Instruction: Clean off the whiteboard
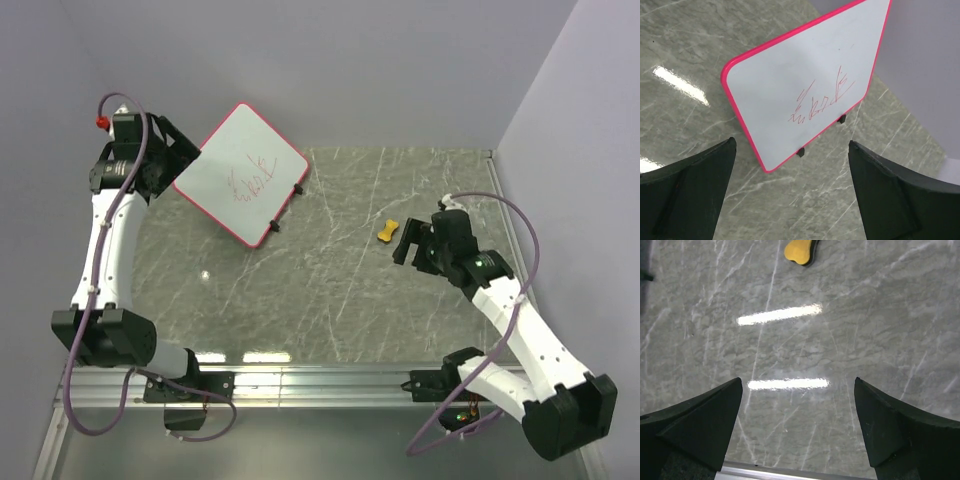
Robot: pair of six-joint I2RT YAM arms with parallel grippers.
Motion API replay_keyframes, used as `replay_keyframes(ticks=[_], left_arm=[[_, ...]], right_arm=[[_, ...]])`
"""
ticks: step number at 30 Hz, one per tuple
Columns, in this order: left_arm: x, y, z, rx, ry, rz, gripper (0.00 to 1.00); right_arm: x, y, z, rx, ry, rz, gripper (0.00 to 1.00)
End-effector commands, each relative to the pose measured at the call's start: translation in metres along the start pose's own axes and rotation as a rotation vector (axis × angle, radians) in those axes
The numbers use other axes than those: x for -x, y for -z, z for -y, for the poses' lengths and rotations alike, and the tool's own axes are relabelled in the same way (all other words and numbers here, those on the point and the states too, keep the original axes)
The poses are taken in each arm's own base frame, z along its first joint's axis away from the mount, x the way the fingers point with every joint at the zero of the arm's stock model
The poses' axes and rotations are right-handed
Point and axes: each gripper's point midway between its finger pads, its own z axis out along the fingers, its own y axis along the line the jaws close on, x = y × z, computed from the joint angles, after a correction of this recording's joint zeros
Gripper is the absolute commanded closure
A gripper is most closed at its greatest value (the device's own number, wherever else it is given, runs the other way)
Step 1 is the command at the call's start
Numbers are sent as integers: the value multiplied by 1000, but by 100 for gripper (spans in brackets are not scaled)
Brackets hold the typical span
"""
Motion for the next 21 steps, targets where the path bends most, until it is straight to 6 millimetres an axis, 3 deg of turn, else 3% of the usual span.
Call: replay_keyframes(ticks=[1,3,5,6,7,9,10,11,12,16,21], left_arm=[[0,2,8,31,-66,-20,1],[-8,-3,11,64,-90,-46,1],[-7,3,33,33,-135,-25,1],[-11,1,39,31,-154,-32,1],[-19,6,52,2,-185,-40,0],[-33,7,65,-25,-214,-61,3],[-47,10,75,-52,-236,-84,3],[-55,12,79,-67,-242,-99,4],[-65,13,83,-86,-248,-125,7],[-107,21,86,-113,-280,-204,9],[-121,34,74,-120,-286,-225,11]], right_arm=[[31,5,-25,66,3,45,1],[32,-3,-39,101,-15,2,1],[42,-5,-51,121,-37,-21,2],[39,-18,-52,96,-41,-70,2],[51,-17,-60,104,-46,-67,2],[44,-36,-57,45,-48,-146,3],[51,-39,-62,41,-50,-151,3],[46,-44,-59,12,-49,-194,4],[37,-61,-53,-39,-50,-253,5],[24,-87,-48,-110,-74,-348,12],[19,-111,-37,-169,-154,-370,25]])
